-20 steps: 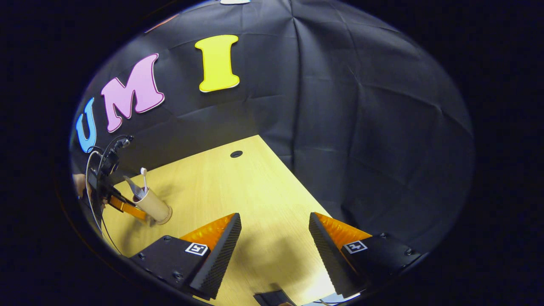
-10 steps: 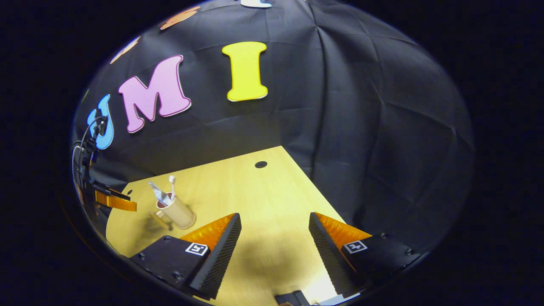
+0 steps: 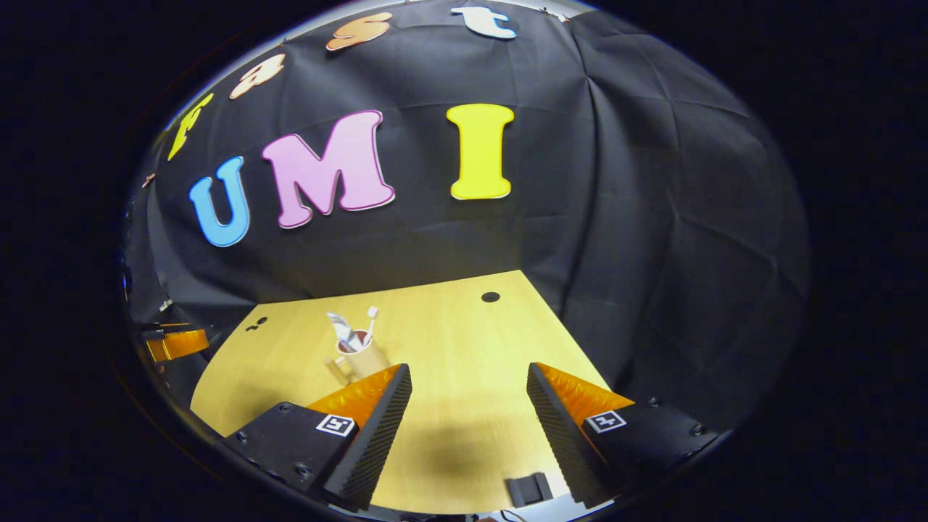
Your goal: Put the toothbrush and toothpaste on the desktop into the cup, then pick up the cup and place it on the coaster on the desktop.
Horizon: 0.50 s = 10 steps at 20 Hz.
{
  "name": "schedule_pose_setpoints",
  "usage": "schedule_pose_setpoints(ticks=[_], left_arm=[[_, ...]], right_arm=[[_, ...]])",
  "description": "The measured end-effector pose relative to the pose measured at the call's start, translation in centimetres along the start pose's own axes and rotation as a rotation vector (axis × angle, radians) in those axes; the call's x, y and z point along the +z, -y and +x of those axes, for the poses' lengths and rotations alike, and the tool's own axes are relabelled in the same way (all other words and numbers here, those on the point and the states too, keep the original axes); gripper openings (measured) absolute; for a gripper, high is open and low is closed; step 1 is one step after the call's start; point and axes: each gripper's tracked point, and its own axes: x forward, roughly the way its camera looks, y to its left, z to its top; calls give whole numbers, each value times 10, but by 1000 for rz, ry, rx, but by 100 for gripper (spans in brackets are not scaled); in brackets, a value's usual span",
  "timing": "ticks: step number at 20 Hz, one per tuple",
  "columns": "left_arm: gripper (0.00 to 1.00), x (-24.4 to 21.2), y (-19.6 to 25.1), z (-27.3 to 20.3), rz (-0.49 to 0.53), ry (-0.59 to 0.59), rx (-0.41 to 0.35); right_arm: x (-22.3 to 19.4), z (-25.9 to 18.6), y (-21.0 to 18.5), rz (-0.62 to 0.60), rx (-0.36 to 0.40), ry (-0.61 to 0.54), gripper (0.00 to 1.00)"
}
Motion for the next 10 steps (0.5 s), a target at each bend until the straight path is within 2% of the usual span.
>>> schedule_pose_setpoints(ticks=[2, 5, 10], left_arm=[[97, -1, -5, -39, -6, 90, 26], [97, -17, -10, -90, -66, 193, 51], [98, -50, -16, -146, -125, 251, 78]], right_arm=[[-1, -25, -14, -3, 17, 14, 98], [-8, -62, -33, -38, 38, 45, 98], [-18, -110, -68, -69, 88, 112, 98]])
